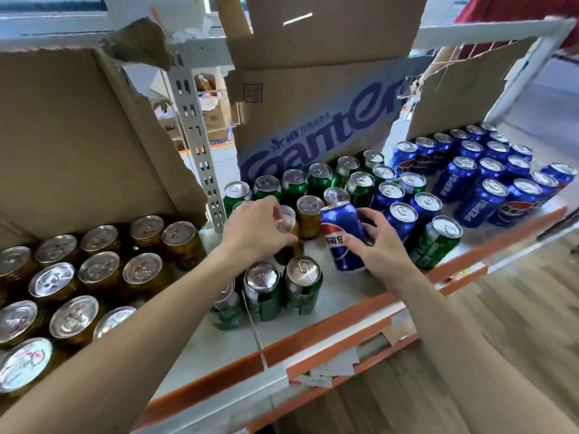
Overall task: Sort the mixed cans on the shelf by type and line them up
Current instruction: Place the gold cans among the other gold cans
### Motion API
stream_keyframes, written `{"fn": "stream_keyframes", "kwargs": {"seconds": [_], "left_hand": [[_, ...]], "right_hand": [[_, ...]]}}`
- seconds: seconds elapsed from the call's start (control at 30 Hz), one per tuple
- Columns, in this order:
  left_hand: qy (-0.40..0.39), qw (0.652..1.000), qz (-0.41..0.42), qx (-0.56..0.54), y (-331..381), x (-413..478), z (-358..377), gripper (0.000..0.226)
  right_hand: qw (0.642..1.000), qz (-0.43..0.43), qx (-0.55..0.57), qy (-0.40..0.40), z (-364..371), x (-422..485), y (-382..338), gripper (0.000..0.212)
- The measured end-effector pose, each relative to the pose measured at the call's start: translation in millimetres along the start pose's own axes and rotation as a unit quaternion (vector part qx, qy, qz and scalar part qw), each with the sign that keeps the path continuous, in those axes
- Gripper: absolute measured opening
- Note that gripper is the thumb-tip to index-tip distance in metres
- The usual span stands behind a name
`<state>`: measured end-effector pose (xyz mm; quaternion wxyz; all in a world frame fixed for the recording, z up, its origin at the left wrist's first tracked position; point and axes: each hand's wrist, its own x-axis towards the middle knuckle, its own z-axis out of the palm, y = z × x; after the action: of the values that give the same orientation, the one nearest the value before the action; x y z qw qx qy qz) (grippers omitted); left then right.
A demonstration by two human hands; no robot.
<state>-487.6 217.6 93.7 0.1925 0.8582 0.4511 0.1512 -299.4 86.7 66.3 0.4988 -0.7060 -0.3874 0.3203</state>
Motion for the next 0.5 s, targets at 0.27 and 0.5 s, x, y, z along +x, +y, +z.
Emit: {"fn": "stream_keyframes", "kwargs": {"seconds": [0.27, 0.5], "left_hand": [[0.024, 0.891, -0.069, -0.448, 31.9, -31.2, -60.5, 0.051], [0.079, 0.815, -0.097, -0.566, 36.9, -87.0, -67.0, 0.057]], "right_hand": [[0.957, -0.015, 0.288, -0.040, -27.3, -21.4, -42.7, 0.050], [0.905, 0.016, 0.417, -0.086, -33.4, -48.1, -51.3, 0.032]]}}
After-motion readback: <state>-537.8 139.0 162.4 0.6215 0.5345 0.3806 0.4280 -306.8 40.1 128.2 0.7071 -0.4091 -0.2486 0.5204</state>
